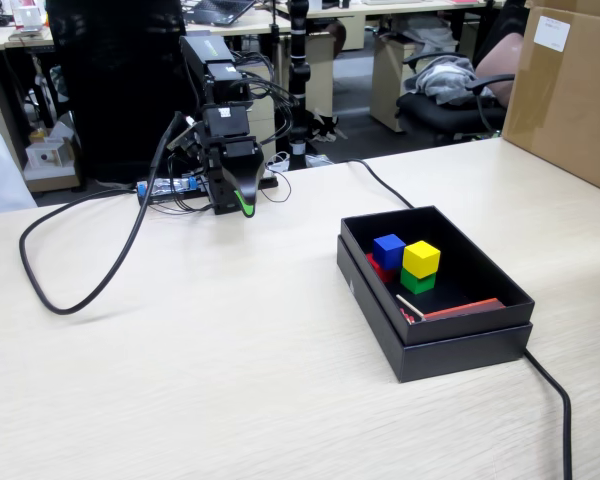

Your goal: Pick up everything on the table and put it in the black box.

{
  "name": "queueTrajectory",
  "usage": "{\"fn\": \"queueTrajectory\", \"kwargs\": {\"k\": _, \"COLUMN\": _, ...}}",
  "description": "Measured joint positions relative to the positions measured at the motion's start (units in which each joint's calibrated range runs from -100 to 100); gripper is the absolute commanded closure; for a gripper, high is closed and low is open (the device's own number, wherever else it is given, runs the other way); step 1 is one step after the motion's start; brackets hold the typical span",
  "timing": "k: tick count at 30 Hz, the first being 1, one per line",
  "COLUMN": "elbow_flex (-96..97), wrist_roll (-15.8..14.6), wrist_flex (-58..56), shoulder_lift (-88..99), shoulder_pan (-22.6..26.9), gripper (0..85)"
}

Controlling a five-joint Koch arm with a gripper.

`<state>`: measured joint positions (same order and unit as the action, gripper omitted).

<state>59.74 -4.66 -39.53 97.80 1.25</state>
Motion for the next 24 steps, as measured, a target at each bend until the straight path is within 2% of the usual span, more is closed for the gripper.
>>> {"fn": "queueTrajectory", "kwargs": {"k": 5, "elbow_flex": 5.5, "wrist_roll": 1.0, "wrist_flex": 4.2, "shoulder_lift": 0.5, "shoulder_pan": -0.2, "gripper": 30.7}}
{"fn": "queueTrajectory", "kwargs": {"k": 9, "elbow_flex": 18.2, "wrist_roll": 3.5, "wrist_flex": 15.0, "shoulder_lift": 1.2, "shoulder_pan": -0.9, "gripper": 30.7}}
{"fn": "queueTrajectory", "kwargs": {"k": 13, "elbow_flex": 28.0, "wrist_roll": 5.3, "wrist_flex": 30.2, "shoulder_lift": 2.1, "shoulder_pan": -1.0, "gripper": 31.0}}
{"fn": "queueTrajectory", "kwargs": {"k": 17, "elbow_flex": 34.2, "wrist_roll": 6.5, "wrist_flex": 40.0, "shoulder_lift": 2.2, "shoulder_pan": -1.0, "gripper": 31.0}}
{"fn": "queueTrajectory", "kwargs": {"k": 24, "elbow_flex": 35.2, "wrist_roll": 6.7, "wrist_flex": 41.1, "shoulder_lift": 2.2, "shoulder_pan": -1.1, "gripper": 34.1}}
